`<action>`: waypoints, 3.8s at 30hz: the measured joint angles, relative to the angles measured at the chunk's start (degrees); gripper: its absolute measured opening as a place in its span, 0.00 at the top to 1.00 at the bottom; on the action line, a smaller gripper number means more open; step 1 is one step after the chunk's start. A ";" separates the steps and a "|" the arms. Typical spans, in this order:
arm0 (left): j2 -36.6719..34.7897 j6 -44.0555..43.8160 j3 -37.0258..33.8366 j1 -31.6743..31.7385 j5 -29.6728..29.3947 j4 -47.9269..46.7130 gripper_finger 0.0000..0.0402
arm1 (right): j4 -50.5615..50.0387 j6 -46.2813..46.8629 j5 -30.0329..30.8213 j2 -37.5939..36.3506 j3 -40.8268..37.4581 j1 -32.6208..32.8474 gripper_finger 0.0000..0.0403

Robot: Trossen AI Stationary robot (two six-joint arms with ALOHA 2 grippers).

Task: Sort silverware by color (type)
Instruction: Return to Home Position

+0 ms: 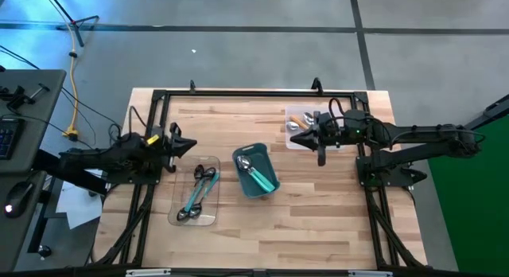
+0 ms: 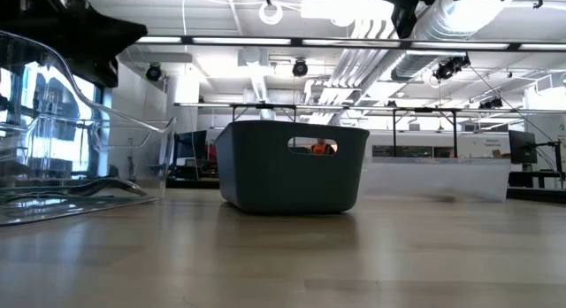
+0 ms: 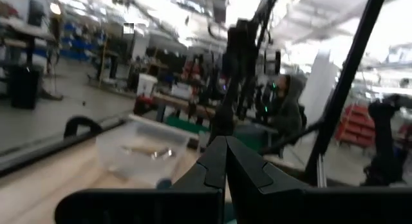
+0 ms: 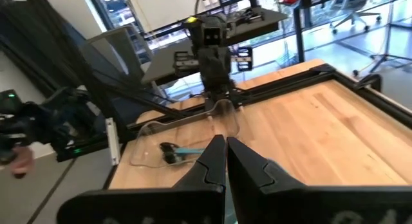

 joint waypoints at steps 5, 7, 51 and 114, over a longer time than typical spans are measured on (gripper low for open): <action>0.00 -1.54 -0.03 0.00 0.54 -8.26 1.00 | 0.12 0.45 -1.23 -0.18 0.00 0.00 1.00; 0.00 -1.98 -0.02 0.00 0.54 -10.64 1.00 | 0.46 0.45 -1.27 -0.21 0.00 0.00 1.00; 1.66 -3.99 -0.01 0.31 0.84 -11.10 1.00 | -21.76 -8.98 -4.09 -28.29 0.00 0.81 1.00; 1.66 -3.99 -0.01 0.28 0.83 -11.11 1.00 | 17.24 -5.93 -4.43 -36.80 -35.04 0.80 1.00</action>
